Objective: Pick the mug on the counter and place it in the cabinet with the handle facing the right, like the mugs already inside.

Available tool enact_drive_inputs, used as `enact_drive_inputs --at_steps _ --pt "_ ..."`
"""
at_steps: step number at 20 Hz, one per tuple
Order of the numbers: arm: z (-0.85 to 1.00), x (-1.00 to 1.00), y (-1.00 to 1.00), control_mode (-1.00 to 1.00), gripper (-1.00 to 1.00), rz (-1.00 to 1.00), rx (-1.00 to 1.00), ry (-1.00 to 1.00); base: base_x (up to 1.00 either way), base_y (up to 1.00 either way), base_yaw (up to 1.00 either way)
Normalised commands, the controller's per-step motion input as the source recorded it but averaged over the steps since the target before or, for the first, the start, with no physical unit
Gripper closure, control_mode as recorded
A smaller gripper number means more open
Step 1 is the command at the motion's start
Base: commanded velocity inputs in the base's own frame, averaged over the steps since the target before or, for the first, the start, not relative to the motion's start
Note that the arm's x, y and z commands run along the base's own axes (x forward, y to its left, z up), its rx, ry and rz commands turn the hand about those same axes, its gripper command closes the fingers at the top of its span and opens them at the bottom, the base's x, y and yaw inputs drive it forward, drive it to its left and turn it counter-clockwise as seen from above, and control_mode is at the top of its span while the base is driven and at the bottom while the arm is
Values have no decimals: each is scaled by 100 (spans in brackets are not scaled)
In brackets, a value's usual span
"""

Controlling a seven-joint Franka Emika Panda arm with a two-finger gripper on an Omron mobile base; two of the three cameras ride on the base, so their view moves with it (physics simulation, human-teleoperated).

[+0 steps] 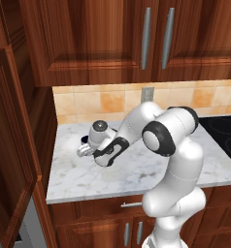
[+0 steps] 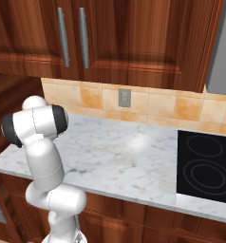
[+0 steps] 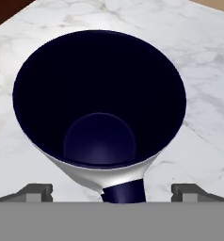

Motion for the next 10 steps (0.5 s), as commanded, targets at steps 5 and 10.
enact_drive_inputs --at_steps 5,10 --pt "-5 19 -5 -100 -100 1 0 1 0 0 0" --pt "-5 17 -4 -100 -100 1 0 4 0 0 0"
